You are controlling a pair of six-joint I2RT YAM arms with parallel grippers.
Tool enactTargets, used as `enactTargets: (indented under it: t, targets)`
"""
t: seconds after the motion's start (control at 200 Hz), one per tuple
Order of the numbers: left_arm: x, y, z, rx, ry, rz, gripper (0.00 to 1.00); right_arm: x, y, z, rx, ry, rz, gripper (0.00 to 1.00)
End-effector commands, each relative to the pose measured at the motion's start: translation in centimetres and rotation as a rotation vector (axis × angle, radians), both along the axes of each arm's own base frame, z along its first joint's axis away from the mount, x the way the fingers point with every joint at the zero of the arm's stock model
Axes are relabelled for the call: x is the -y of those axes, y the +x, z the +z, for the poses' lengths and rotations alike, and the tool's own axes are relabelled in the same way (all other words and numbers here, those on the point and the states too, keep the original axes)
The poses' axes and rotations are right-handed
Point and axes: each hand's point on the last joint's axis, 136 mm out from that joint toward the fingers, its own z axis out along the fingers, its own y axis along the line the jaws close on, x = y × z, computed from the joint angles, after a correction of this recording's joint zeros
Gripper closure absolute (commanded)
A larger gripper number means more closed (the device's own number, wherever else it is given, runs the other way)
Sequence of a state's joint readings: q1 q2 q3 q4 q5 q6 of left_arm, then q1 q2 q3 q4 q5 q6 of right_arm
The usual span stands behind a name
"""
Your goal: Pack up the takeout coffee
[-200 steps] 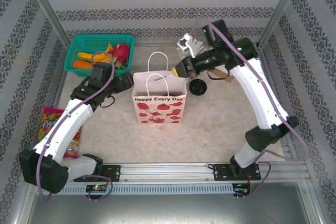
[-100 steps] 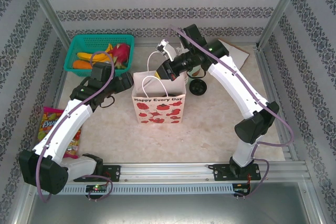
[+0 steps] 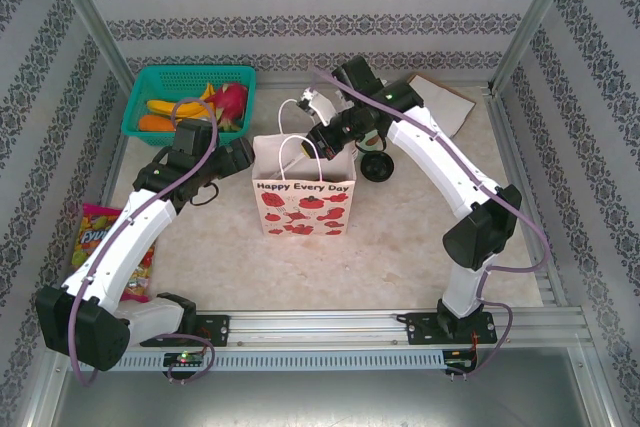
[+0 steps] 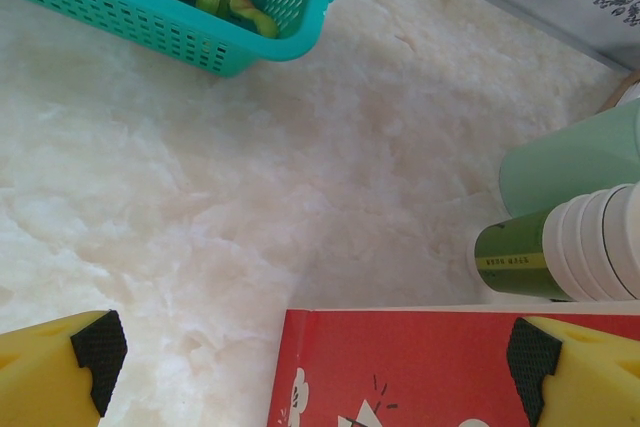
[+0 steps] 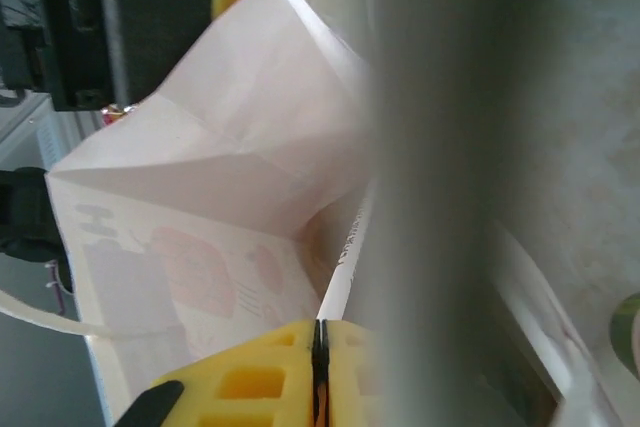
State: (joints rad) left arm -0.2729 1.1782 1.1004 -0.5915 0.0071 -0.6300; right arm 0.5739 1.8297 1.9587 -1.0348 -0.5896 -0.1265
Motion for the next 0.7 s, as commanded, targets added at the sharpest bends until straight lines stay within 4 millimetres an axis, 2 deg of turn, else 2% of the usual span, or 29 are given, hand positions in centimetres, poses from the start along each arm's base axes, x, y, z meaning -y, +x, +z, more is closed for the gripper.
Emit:
enactTargets:
  t: [0.0, 0.185, 0.445, 0.694]
  targets:
    - [-0.8, -0.5, 0.1, 0.005, 0.007, 0.027, 0.0, 1.2, -0.1, -0.6, 0.049, -0.066, -0.012, 0.82]
    - [-0.9, -0.4, 0.3, 0.016, 0.009, 0.031, 0.01, 3.1, -0.4, -0.1, 0.107, -0.116, -0.081, 0.64]
    - [-1.6, -0.3, 0.8, 0.081, -0.008, 0.086, 0.0, 4.7, -1.4, 3.2, 0.172, -0.024, -0.216, 0.5]
    - [-1.8, 0.1, 1.8, 0.137, -0.025, 0.105, 0.0, 7.9, -1.9, 5.9, 0.271, 0.039, -0.409, 0.34]
